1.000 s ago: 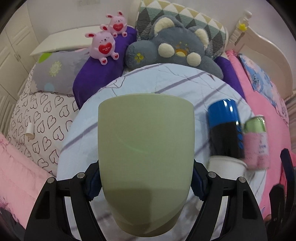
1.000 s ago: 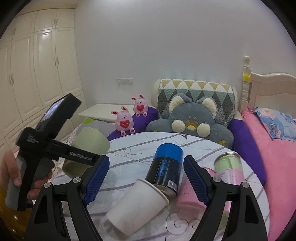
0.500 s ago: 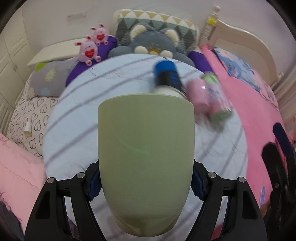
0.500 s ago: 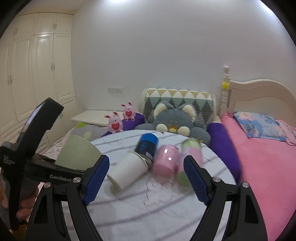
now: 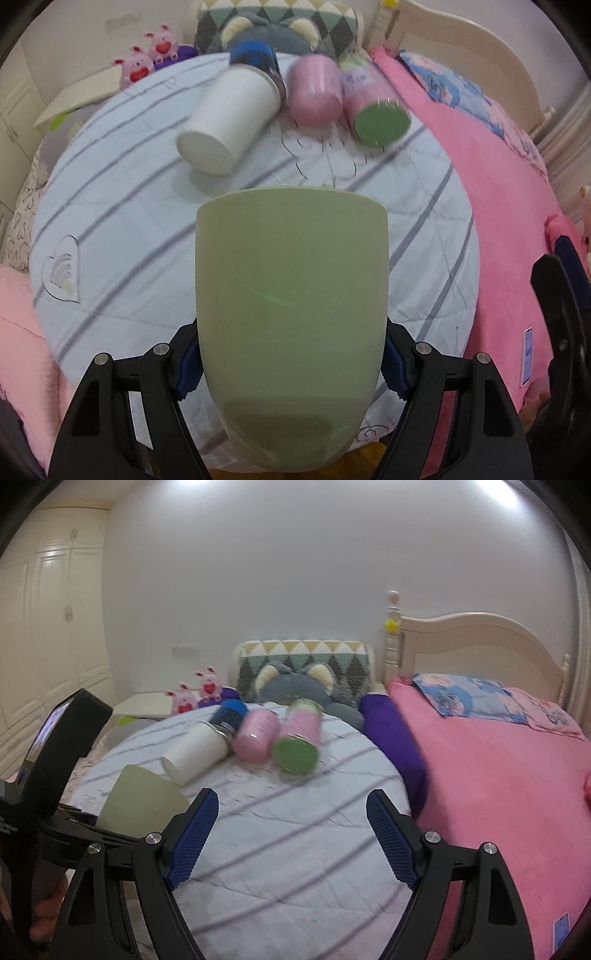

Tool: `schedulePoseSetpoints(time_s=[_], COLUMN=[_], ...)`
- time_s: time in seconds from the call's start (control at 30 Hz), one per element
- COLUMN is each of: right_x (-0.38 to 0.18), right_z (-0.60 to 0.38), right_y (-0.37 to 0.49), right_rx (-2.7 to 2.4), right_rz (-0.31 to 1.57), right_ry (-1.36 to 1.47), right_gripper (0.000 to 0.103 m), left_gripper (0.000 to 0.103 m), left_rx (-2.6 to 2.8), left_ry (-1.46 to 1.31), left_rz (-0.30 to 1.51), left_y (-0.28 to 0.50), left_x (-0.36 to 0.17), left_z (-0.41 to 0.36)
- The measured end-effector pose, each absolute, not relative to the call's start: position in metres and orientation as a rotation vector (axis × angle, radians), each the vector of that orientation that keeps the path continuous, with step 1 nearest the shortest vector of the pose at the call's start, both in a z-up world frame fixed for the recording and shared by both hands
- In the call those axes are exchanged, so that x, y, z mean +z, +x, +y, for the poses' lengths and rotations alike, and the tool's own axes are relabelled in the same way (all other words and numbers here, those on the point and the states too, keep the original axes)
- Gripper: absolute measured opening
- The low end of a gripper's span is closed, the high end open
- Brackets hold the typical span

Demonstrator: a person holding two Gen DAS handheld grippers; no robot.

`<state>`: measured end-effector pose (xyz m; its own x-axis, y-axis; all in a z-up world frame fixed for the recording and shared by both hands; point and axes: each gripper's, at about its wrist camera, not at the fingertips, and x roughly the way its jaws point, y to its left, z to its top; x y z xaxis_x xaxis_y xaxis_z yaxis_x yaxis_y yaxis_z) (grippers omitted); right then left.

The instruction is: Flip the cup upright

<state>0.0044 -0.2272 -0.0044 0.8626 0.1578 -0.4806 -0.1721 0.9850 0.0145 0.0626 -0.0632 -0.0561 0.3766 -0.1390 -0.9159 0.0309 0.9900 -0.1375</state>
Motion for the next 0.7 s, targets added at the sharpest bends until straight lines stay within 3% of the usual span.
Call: schedulePoseSetpoints(time_s=[0.13, 0.3, 0.7], right_x=[-0.013, -0.016, 0.002], right_z=[-0.239, -0.248, -0.245], right_y=[0.004, 0.002, -0.005], right_rx=[0.166, 0.160, 0.163], right_rz=[0.528, 0.533, 0.484], right_ry=[-0.009, -0.005, 0.035], right_gripper=[0.084, 0.084, 0.084], left_gripper=[0.080, 0.092, 0.094], left_rx=[-0.076, -0.029, 0.001], left_ry=[-0.069, -0.013, -0.008], left_rz=[1.195, 1.143, 1.046], left_y=[0.066, 0.063, 0.048], left_x=[-0.064, -0.058, -0.027], left_z=[-0.075, -0.081, -0.056])
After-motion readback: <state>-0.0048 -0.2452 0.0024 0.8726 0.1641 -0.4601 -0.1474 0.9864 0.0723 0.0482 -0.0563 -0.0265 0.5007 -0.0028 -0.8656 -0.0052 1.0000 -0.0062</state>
